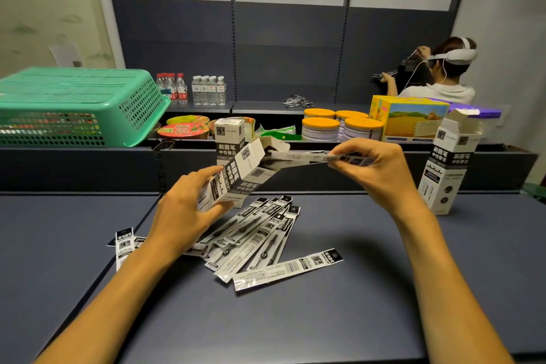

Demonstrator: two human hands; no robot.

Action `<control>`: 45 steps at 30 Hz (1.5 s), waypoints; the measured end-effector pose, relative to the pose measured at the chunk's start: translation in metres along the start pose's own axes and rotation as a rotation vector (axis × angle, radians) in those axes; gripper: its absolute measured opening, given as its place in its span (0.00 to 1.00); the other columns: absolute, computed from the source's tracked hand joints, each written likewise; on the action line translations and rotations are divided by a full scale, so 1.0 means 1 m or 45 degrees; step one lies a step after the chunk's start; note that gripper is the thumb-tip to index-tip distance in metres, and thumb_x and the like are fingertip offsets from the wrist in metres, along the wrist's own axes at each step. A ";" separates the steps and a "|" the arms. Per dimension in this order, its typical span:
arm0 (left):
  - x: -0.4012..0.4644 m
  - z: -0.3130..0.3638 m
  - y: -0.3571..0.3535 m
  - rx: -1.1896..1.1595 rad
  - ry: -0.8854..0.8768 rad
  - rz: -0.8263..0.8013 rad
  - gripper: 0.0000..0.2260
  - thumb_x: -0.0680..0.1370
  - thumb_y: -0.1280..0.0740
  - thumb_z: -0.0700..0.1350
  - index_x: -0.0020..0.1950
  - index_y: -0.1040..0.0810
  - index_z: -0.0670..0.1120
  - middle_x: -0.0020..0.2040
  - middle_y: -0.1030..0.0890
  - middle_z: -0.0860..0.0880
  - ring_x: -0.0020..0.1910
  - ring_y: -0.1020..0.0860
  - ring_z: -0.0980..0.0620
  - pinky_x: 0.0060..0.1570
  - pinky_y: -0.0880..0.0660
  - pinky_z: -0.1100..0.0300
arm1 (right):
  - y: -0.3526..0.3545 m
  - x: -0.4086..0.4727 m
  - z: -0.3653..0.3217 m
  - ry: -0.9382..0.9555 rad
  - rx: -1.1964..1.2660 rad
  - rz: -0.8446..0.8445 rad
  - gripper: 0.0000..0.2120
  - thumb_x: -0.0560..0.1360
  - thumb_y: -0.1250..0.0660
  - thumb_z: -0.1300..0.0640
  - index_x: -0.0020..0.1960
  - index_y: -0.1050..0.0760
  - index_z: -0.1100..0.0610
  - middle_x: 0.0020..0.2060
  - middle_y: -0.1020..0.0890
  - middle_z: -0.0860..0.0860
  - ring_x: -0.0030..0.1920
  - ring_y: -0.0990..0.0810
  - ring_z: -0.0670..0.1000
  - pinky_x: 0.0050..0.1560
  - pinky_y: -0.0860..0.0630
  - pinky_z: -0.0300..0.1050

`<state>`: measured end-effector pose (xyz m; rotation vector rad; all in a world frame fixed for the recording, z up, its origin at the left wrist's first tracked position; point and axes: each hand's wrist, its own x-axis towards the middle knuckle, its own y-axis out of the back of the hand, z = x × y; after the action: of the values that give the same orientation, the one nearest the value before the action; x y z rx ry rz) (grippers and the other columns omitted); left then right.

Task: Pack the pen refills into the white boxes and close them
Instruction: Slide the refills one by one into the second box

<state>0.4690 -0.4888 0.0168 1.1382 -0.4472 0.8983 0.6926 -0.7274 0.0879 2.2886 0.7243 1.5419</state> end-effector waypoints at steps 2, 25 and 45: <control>0.000 -0.001 -0.001 0.013 -0.006 -0.008 0.30 0.70 0.25 0.52 0.70 0.31 0.54 0.56 0.22 0.50 0.53 0.23 0.50 0.47 0.20 0.48 | -0.002 0.000 0.000 0.054 -0.112 -0.016 0.10 0.72 0.28 0.53 0.52 0.17 0.54 0.46 0.15 0.48 0.46 0.17 0.47 0.46 0.17 0.47; 0.000 -0.003 -0.004 0.100 -0.076 -0.037 0.32 0.70 0.24 0.49 0.70 0.33 0.55 0.54 0.21 0.50 0.52 0.24 0.52 0.44 0.21 0.53 | -0.026 0.012 -0.035 -0.044 0.188 -0.176 0.14 0.72 0.26 0.62 0.54 0.24 0.50 0.48 0.20 0.39 0.51 0.20 0.37 0.49 0.26 0.27; 0.000 -0.003 -0.004 0.057 -0.085 -0.036 0.32 0.70 0.24 0.49 0.70 0.34 0.57 0.55 0.21 0.49 0.52 0.23 0.52 0.44 0.20 0.50 | -0.049 0.006 -0.033 -0.397 0.817 -0.044 0.09 0.73 0.29 0.70 0.51 0.22 0.61 0.41 0.15 0.56 0.35 0.16 0.53 0.37 0.18 0.44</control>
<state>0.4715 -0.4868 0.0135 1.2156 -0.4660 0.8514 0.6517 -0.6844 0.0808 2.8443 1.2960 0.9806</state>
